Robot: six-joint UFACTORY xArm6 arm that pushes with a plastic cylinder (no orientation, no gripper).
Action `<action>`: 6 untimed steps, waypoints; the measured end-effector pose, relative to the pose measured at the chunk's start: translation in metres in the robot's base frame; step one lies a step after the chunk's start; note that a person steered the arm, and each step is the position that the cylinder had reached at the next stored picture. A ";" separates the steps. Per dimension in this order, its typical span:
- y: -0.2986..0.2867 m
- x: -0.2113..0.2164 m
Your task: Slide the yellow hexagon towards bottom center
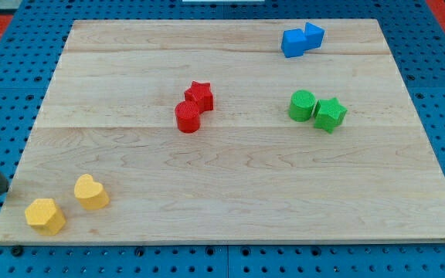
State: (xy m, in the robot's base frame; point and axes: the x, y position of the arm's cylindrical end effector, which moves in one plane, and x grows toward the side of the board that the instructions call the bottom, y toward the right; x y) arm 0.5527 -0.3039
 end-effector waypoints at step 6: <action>0.147 0.035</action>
